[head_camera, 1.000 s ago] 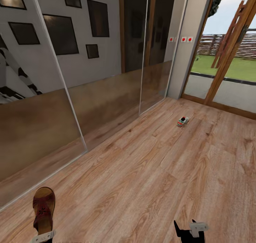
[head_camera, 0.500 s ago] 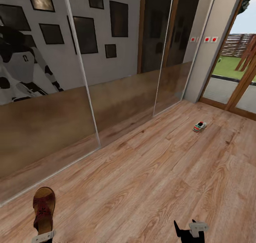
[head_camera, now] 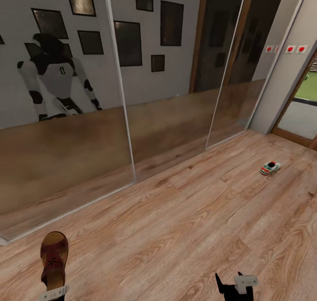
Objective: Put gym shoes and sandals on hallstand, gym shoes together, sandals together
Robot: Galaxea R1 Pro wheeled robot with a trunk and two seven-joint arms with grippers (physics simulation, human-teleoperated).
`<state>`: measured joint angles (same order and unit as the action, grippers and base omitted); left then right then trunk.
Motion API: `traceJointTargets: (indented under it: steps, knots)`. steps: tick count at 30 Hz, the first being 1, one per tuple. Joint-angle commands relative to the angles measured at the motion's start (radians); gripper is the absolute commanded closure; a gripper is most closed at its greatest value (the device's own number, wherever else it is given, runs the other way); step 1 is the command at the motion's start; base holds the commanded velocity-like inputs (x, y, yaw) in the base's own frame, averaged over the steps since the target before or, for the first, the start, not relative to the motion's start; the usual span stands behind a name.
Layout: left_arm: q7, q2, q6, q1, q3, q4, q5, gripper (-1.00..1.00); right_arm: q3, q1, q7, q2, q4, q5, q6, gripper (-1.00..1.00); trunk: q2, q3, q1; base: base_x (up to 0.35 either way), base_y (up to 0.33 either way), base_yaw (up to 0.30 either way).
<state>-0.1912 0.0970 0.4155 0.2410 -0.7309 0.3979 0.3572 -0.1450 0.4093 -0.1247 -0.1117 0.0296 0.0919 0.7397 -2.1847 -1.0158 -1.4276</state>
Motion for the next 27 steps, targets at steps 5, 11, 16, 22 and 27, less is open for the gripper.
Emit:
traceJointTargets:
  steps: [5,11,16,22,27]
  knots:
    - [-0.008,-0.001,0.003,0.001,-0.008,-0.001,0.005,1.00,-0.009,0.000,-0.003,0.000,0.000,0.009,0.003,-1.00,0.000,-0.001,0.000,0.021,-0.028,0.278]
    - [-0.008,-0.002,0.003,0.001,-0.008,-0.001,0.005,1.00,-0.009,0.000,-0.003,0.000,0.000,0.009,0.003,-1.00,0.000,-0.001,0.000,0.004,-0.005,0.278]
    - [-0.008,-0.002,0.003,0.001,-0.008,-0.001,0.005,1.00,-0.009,0.000,-0.003,0.000,0.000,0.009,0.003,-1.00,0.000,-0.001,0.000,0.001,-0.001,0.278]
    - [-0.008,-0.002,0.003,0.001,-0.008,-0.002,0.005,1.00,-0.009,0.000,-0.003,0.000,0.000,0.009,0.003,-1.00,0.000,-0.001,0.000,0.000,0.000,0.279]
    - [-0.008,-0.002,0.003,0.001,-0.008,-0.002,0.005,1.00,-0.009,0.000,-0.003,0.000,0.000,0.009,0.003,-1.00,0.000,-0.001,0.000,0.000,0.000,0.279]
